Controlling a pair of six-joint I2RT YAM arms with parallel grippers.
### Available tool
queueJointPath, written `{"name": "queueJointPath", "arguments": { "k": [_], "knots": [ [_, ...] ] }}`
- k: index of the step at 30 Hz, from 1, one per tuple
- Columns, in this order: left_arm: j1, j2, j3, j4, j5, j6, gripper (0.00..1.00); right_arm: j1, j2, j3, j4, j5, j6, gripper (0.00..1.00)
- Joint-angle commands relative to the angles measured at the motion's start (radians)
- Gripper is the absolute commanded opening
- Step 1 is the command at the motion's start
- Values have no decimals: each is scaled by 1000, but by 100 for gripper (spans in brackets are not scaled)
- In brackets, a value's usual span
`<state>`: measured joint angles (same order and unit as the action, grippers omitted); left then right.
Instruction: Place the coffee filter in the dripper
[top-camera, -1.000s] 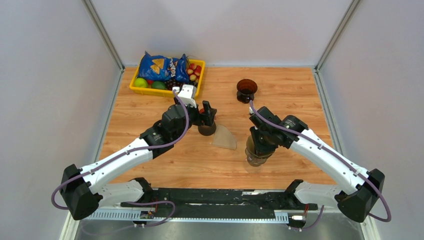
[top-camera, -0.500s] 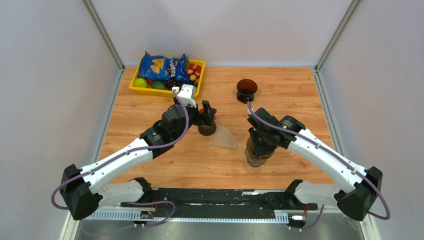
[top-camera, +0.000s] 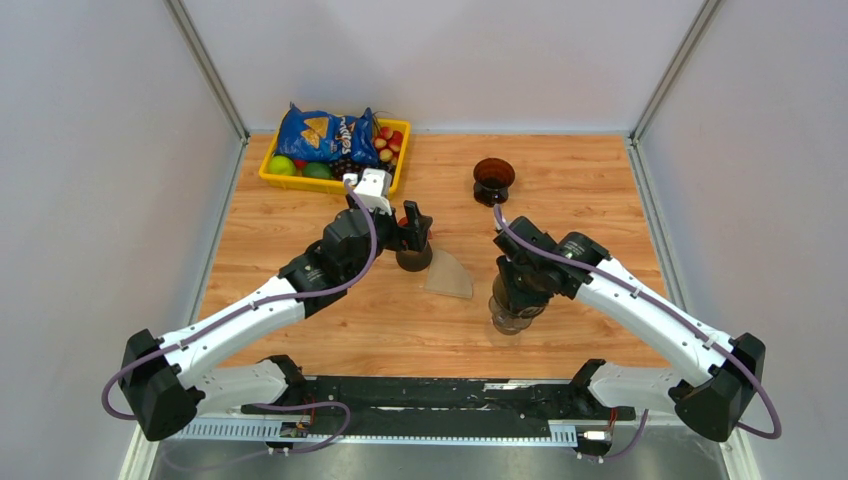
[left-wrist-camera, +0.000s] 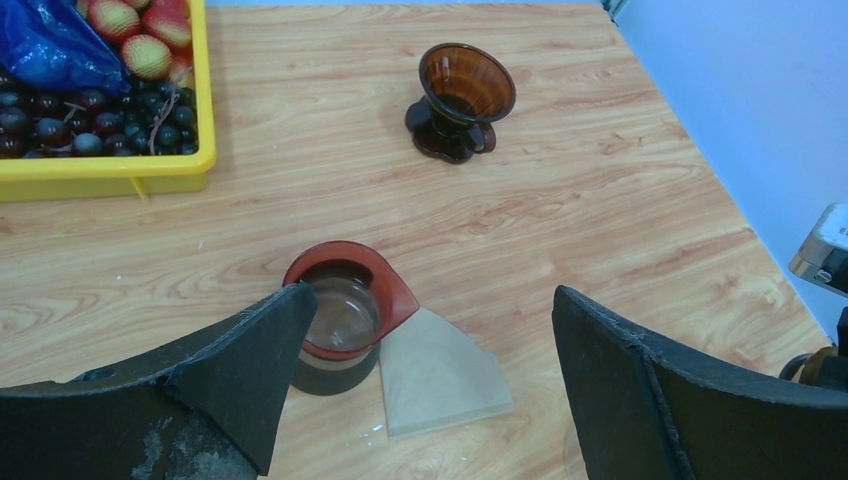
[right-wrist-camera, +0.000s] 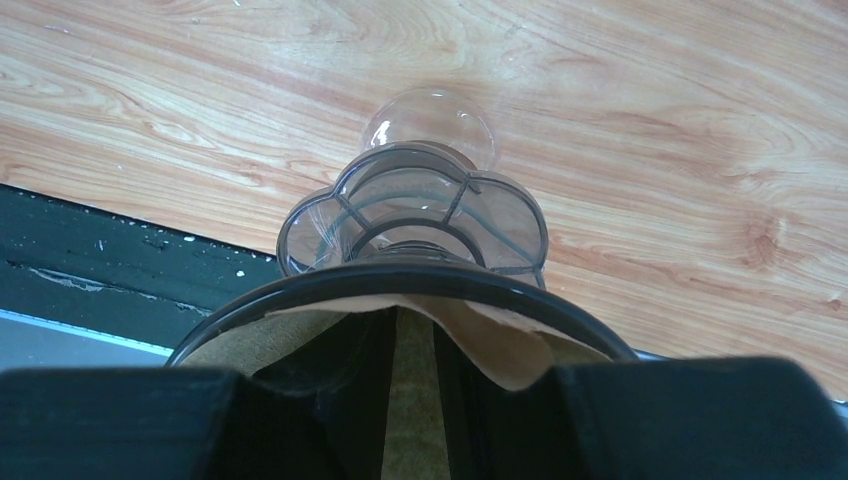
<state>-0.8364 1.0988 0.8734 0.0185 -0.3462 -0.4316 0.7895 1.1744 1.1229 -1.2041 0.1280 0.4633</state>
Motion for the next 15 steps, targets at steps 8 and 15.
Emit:
{"name": "queueJointPath", "arguments": {
  "k": [8,15],
  "knots": [
    [3,-38,3,14,-12,8,100,22,6,90,-19,8,32,34],
    [3,-46,3,14,-11,11,100,24,-3,139,-45,19,32,36]
  ]
}}
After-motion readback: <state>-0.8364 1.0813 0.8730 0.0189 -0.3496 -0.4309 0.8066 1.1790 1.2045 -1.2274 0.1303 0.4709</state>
